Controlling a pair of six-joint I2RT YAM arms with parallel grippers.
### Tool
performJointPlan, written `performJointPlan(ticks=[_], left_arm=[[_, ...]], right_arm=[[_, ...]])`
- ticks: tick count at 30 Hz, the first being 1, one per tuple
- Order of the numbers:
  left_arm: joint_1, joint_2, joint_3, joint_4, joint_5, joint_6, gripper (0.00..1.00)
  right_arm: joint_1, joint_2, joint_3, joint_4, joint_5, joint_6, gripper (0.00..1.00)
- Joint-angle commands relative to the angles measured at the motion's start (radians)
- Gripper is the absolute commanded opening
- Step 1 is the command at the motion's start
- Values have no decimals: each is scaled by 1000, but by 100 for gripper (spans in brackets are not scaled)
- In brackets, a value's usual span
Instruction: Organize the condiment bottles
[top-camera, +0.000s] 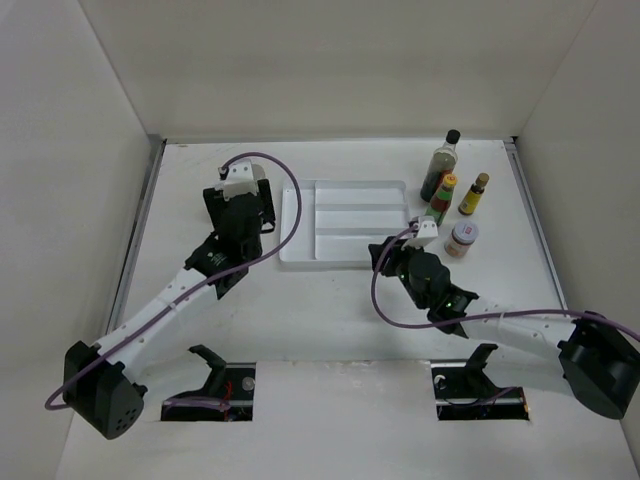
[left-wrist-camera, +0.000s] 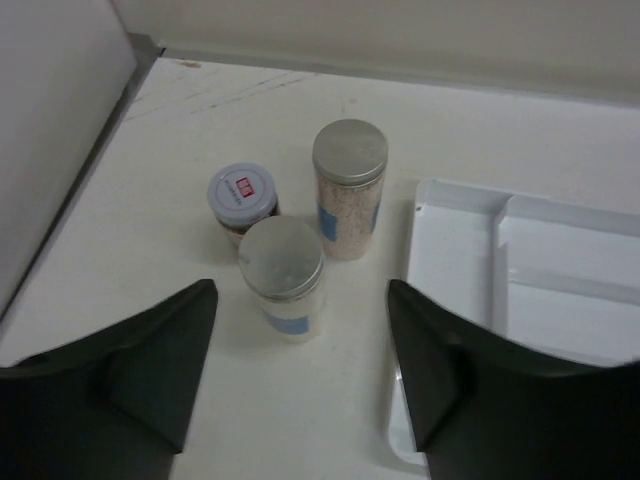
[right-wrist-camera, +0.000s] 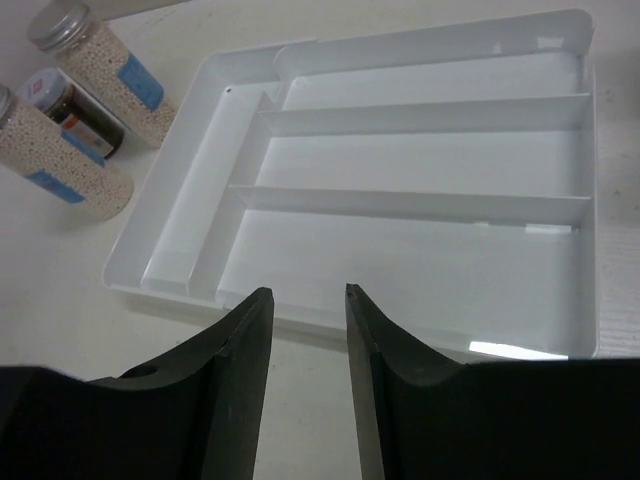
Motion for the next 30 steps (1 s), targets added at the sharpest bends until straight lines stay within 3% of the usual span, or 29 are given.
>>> performJointPlan(ticks=[1,4,8,16,25,27,30], left_arm=[[17,23,66,-9,-6,34,75],[23,54,82,-53,2,26,85],[54,132,93,-83,19,-23,85],[184,247,66,2,143,-116,81],[236,399,62,132,200,-122,79],[249,420,59,158,209,-125,72],[255,417,62,158,206,-130,53]], right_arm=[[11,17,11,67,-24,1,55],[10,12,10,70,-42,1,80],[5,26,8,76,-56,4,91],[2,31,14,65,-77,7,95],[2,55,23,71,-91,2,95],[3,57,20,83,-88,-1,96],[-1,75,23,74,-93,5,95]])
